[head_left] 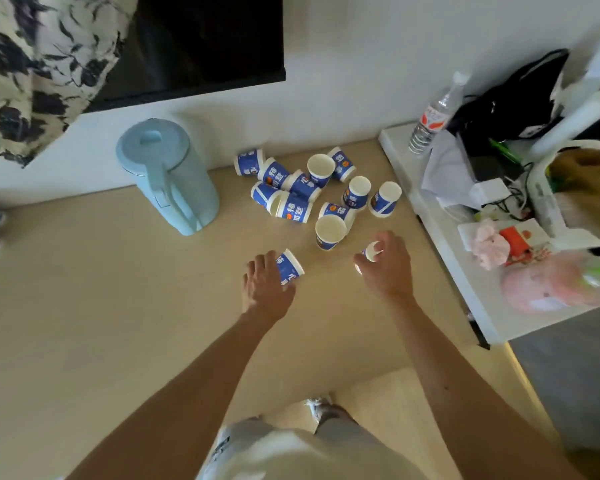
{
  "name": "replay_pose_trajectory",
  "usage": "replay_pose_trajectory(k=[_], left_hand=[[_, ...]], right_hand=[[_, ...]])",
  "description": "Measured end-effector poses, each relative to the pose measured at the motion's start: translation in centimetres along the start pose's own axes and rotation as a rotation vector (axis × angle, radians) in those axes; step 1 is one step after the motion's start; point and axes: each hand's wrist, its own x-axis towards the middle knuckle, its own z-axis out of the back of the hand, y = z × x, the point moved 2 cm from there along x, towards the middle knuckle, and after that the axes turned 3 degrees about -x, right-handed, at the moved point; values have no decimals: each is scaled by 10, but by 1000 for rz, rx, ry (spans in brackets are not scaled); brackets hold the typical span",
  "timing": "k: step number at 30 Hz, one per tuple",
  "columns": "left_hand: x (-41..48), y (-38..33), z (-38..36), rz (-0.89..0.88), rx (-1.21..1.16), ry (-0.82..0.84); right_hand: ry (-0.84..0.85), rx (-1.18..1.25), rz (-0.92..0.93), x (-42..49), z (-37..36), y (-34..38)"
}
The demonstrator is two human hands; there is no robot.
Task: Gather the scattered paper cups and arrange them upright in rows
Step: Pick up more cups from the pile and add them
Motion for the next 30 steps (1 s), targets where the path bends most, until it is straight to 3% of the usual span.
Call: replay_pose_trajectory(k=[3,7,10,16,20,25,28,30], left_hand=[[15,2,-13,9,102,7],[28,-1,-29,32,185,27],[28,-2,-37,53,264,57],[22,-1,-49,56,359,102],[14,0,-49,133,150,98],[-12,-6,-30,291,-423,-92],[-33,-9,-14,318,-674,-130],[-47,-8,5,298,-819,-159]], right_hand=[[16,-322,106,32,0,-19],[166,-598,108,62,-10,-36],[276,-671,97,72,-19,-44],[308,-726,136,72,-30,-58],[323,-461,-2,68,-21,-68],[414,330,-291,48,-16,-67],[538,646,-316,28,-25,-51],[653,728,-252,7,-37,-29]])
